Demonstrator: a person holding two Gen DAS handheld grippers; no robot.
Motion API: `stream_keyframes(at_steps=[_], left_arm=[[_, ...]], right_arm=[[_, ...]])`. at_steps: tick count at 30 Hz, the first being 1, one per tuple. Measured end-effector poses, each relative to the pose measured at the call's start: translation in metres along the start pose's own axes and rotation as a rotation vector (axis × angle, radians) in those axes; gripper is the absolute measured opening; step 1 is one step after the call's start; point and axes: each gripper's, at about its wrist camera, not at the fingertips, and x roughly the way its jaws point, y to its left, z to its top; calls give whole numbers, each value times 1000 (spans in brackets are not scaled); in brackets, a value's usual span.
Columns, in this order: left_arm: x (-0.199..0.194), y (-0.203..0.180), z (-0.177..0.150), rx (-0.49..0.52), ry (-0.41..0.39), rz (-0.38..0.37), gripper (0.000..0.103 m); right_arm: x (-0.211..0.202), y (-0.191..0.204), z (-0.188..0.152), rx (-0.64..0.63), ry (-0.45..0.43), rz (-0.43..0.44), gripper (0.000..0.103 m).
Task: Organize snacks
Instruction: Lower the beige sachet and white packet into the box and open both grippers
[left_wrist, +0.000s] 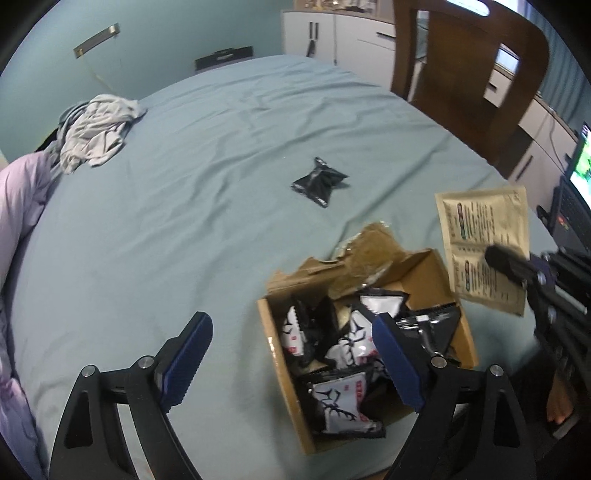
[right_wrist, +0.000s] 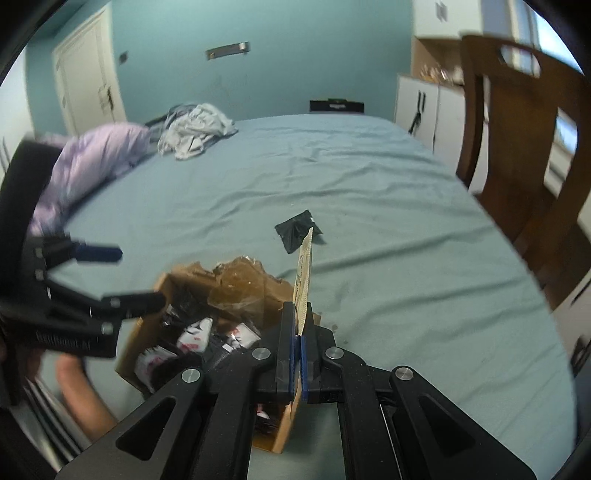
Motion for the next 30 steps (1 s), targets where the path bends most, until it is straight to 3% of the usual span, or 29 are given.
stream_keyframes(at_steps=[5,16,18,20,22,25,30], left_arm=[[2,5,1,-31,7,2,90],[3,4,0,-23,12,16,90],[2,4,0,-23,12,16,90],[3,4,0,-23,11,18,90],[2,5,0,-24,9,21,90],[1,6,0,-29,6,19,90],[-1,9,1,-42,-1,20,90]], right_arm=[[7,25,-5,-121,29,-16,0],[3,29,0,-147,49,79,12],[2,34,-1,-174,52,82,19],[1,35,-2,-187,47,76,34],[-5,36,-1,-190,18,74,43],[-21,32,-3,-145,-51,75,71],[-50,8,-3,-15,-180,64,89]])
